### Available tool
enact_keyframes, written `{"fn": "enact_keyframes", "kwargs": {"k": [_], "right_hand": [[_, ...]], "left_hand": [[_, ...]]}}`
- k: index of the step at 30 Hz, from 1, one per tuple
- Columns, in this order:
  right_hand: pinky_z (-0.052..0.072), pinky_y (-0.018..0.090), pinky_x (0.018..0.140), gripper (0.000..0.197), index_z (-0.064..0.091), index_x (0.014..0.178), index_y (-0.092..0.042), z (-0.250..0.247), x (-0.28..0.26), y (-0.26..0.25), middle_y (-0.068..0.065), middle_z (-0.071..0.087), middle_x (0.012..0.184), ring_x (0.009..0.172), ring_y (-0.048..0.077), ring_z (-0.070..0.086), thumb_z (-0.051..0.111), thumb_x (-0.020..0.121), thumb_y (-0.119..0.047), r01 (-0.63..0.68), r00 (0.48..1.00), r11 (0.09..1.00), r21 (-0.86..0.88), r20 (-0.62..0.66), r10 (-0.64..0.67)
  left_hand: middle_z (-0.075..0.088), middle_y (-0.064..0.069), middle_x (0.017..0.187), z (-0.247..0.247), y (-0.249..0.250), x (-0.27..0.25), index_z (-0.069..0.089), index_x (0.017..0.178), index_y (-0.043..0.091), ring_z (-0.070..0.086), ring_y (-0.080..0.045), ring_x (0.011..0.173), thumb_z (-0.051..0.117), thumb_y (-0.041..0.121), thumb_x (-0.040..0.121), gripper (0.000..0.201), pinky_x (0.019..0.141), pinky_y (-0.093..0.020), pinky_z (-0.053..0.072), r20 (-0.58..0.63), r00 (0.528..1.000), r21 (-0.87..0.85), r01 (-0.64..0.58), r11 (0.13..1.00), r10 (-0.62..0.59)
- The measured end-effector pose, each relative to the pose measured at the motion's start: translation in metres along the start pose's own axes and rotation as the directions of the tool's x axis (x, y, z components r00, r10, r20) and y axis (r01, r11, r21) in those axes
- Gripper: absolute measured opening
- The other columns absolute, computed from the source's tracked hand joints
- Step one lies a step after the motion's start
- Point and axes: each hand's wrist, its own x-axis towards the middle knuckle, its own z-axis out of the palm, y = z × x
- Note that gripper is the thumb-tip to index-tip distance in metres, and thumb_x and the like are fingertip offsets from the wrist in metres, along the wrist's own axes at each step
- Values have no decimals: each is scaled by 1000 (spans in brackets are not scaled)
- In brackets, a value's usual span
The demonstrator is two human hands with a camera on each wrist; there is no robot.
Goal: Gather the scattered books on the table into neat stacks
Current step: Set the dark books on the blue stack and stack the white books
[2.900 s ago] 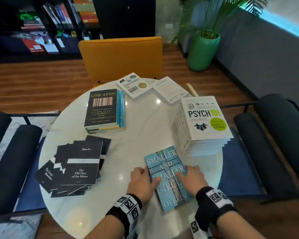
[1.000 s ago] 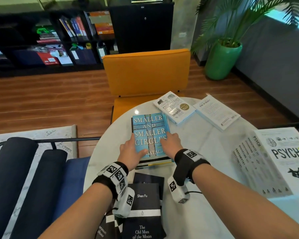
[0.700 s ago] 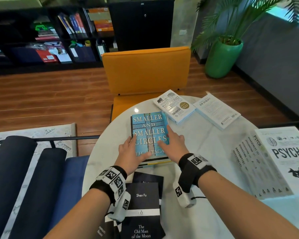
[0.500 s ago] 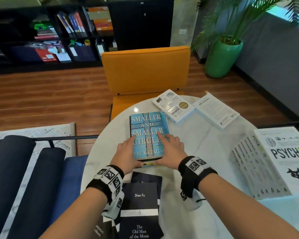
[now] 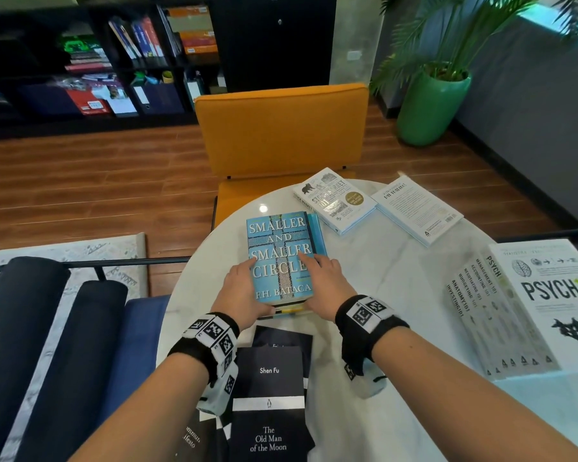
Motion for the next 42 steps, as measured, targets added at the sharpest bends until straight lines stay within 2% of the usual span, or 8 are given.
{"fn": "enact_keyframes", "kwargs": {"k": [16, 22, 26, 29, 31, 34, 36, 42], "right_hand": [[38, 39, 104, 85, 13, 152, -21, 6, -7, -4, 10, 37, 143, 124, 29, 33, 64, 84, -20, -28, 999, 989, -147, -30, 24], [37, 37, 95, 46, 44, 127, -17, 23, -52, -7, 6, 45, 126, 114, 26, 40, 56, 83, -19, -165, 935, 986, 6, -316, 158], [45, 36, 94, 47, 45, 115, -16, 48, -90, -1, 5, 53, 117, 110, 24, 52, 60, 85, -49, -352, 932, 876, 330, 36, 361], [45, 33, 92, 79, 41, 124, -14, 66, -115, -6, 0, 53, 121, 108, 19, 55, 66, 72, -68, -492, 867, 761, 423, 314, 387], [45, 27, 89, 84, 43, 127, -16, 74, -123, -12, -6, 52, 119, 107, 15, 56, 76, 66, -63, -495, 864, 728, 475, 359, 353], [45, 14, 76, 52, 51, 100, -31, 78, -128, -20, -14, 60, 108, 88, -2, 57, 87, 64, -40, -443, 890, 706, 552, 367, 272], [45, 8, 66, 57, 46, 96, -31, 82, -128, -21, -15, 60, 102, 82, -7, 55, 91, 60, -31, -436, 894, 693, 574, 367, 258], [51, 35, 96, 120, 43, 130, -21, 102, -124, -11, 1, 55, 124, 111, 16, 58, 89, 26, -61, -485, 871, 749, 452, 327, 367]], "left_hand": [[51, -7, 137, -4, 1, -3, 22, 151, 21, 51, -24, 122, 87, 20, 63, 110, 102, -40, 47, 40, 999, 82, -27, 996, 24], [47, -3, 144, -25, -24, -58, 33, 149, 25, 45, -24, 130, 64, 37, 90, 67, 110, -42, 38, -42, 998, 97, -46, 994, 50], [53, -7, 141, -29, -74, -112, 48, 140, 16, 48, -27, 129, 46, 44, 98, 50, 109, -39, 37, -134, 976, 110, 186, 976, -171], [53, -11, 139, -17, -110, -142, 54, 132, 13, 43, -32, 131, 33, 76, 85, 82, 108, -43, 36, -23, 923, 158, 384, 910, -385], [46, -9, 141, -9, -119, -155, 55, 128, 15, 36, -29, 133, 28, 90, 69, 99, 110, -43, 35, 20, 906, 166, 414, 895, -423], [33, -7, 145, 0, -111, -169, 41, 141, 15, 24, -27, 136, 53, 78, 74, 93, 112, -38, 29, 24, 913, 154, 400, 903, -408], [31, -7, 143, 6, -103, -173, 33, 145, 16, 23, -28, 135, 60, 79, 67, 105, 111, -39, 31, 24, 908, 188, 407, 894, -419], [34, -13, 144, 21, -96, -169, 20, 151, 21, 28, -32, 138, 65, 87, 50, 128, 113, -43, 30, 53, 860, 134, 498, 857, -508]]}}
